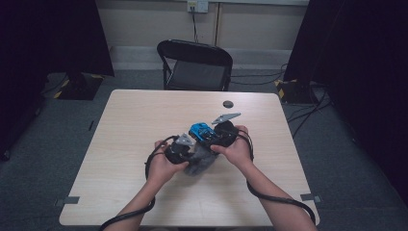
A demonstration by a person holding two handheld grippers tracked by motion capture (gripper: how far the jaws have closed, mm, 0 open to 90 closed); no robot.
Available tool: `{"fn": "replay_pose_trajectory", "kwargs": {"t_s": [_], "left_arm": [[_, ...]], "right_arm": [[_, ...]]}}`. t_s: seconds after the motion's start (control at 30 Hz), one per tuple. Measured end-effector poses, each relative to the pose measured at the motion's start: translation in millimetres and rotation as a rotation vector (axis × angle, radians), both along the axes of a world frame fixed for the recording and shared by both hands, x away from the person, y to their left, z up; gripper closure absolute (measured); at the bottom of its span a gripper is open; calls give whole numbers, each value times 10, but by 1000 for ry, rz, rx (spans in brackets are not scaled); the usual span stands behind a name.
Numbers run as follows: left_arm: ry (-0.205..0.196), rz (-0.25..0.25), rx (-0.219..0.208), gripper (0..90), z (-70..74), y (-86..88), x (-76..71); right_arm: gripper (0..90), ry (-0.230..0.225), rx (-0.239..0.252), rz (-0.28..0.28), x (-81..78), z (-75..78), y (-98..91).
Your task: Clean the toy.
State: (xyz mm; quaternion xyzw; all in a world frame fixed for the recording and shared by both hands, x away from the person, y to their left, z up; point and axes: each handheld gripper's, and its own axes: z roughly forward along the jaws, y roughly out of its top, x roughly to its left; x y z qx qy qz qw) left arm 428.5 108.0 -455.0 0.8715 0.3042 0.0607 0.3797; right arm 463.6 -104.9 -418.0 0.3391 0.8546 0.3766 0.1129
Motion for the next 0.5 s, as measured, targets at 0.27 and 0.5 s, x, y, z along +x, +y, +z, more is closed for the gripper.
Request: {"fn": "replay_pose_trajectory", "kwargs": {"t_s": [0.27,0.5], "left_arm": [[-14,140,12,724,43,380,228],[-19,107,-33,725,48,299,250]], "right_arm": [[286,-11,-3,31,-90,29,-6],[286,-10,-9,32,-120,12,1]]}}
